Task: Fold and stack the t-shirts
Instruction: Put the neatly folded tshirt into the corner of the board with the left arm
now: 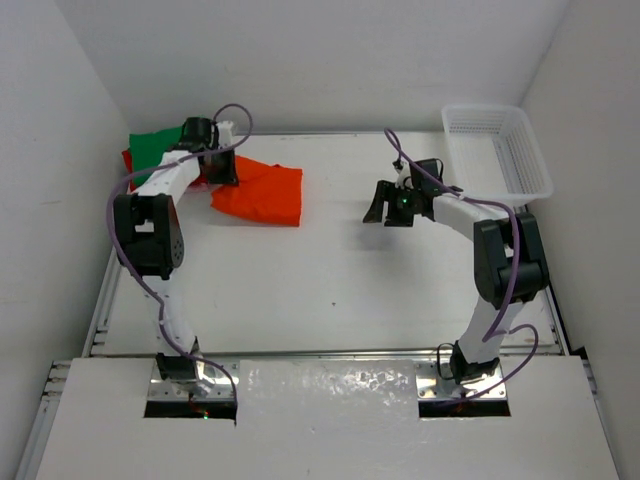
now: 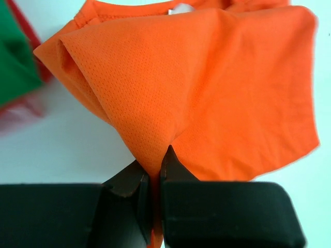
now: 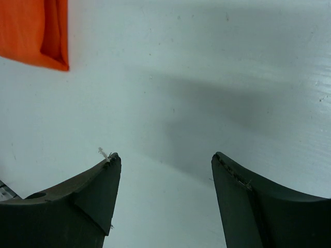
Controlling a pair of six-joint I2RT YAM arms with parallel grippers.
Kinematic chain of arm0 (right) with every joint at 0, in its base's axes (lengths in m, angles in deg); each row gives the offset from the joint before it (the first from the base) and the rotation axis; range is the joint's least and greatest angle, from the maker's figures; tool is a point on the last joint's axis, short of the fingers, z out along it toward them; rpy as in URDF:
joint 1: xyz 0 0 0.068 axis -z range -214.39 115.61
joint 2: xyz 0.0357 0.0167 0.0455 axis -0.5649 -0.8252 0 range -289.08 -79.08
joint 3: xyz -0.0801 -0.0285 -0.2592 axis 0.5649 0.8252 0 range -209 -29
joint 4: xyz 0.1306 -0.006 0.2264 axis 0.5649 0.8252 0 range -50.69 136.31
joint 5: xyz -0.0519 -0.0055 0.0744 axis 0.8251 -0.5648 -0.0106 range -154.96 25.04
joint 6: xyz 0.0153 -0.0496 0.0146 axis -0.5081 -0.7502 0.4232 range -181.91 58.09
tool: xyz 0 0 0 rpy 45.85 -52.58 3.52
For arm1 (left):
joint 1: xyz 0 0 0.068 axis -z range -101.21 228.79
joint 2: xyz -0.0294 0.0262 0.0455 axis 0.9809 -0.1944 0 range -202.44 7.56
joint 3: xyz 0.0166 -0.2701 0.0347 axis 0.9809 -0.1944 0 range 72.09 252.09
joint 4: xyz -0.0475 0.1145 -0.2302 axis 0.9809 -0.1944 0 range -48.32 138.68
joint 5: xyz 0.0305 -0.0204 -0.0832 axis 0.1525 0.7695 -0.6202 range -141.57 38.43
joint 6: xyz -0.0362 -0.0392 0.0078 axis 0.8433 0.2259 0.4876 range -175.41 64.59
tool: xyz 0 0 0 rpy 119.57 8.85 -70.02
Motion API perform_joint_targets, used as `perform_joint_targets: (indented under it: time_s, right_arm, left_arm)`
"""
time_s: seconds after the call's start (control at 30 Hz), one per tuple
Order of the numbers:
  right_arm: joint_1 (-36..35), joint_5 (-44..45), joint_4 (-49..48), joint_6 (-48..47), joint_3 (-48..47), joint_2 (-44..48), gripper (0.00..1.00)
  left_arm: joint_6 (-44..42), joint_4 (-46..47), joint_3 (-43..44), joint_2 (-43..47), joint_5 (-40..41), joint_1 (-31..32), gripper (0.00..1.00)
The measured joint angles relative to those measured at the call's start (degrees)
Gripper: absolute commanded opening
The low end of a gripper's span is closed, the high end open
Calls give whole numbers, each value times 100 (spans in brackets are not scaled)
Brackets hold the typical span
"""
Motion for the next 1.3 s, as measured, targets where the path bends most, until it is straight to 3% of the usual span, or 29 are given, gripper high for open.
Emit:
perform_joint_targets:
  time_s: [0.3, 0.47, 0.77, 1.07, 1.3]
  right_arm:
    - [0, 72, 326, -146, -55, 20, 69]
    - [0, 195, 549, -264, -55, 153, 69]
    - [0, 385, 890, -415, -17, 570, 69]
    - [0, 658, 1292, -586, -17, 885, 69]
    - [0, 750, 1556, -605, -175, 887, 69]
  left_arm:
    - [-822, -1296, 2562, -866, 713, -4, 0]
    - [-1150, -1843, 4146, -1626, 686, -260, 0]
    - [-1547, -1613, 4509, -1512, 129, -970, 0]
    - [-1198, -970, 4682, -1493, -1427, -1969, 0]
    - [-1180, -750, 4544, -1893, -1884, -2505, 0]
